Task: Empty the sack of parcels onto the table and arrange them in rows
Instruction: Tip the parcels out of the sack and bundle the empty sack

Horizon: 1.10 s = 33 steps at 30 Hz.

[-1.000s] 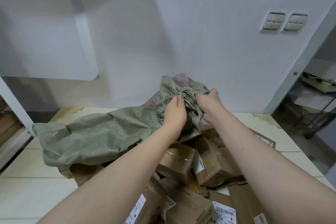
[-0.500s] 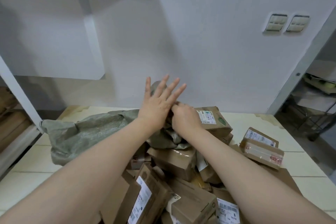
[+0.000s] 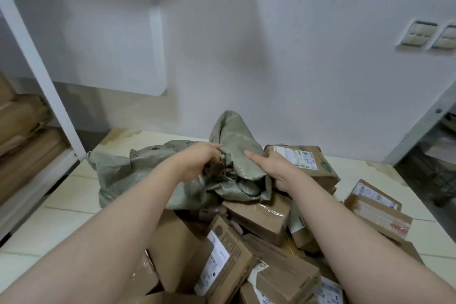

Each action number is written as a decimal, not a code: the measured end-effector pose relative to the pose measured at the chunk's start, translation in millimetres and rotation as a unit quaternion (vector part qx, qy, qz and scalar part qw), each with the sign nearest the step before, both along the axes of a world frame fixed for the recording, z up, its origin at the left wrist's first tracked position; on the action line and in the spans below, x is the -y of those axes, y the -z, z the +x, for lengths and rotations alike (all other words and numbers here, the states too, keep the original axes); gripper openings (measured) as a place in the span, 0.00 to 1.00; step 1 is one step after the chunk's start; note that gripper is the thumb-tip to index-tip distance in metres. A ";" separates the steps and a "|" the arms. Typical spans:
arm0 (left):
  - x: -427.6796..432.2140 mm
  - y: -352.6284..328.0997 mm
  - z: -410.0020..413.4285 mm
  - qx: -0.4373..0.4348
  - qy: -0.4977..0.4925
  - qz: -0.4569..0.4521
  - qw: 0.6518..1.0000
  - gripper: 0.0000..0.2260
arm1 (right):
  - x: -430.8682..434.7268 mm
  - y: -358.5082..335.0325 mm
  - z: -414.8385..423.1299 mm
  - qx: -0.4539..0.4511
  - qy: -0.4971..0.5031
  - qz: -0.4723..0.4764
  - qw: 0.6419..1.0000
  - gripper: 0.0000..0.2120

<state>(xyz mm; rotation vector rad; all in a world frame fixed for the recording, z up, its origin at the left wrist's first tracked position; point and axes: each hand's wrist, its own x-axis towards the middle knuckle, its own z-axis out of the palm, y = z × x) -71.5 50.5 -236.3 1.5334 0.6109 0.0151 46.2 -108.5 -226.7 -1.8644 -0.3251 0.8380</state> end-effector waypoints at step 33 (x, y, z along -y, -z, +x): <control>45.9 -27.0 23.4 -0.077 -0.136 0.208 0.965 0.29 | 1.7 -26.7 -17.8 0.101 -0.130 0.015 0.986 0.08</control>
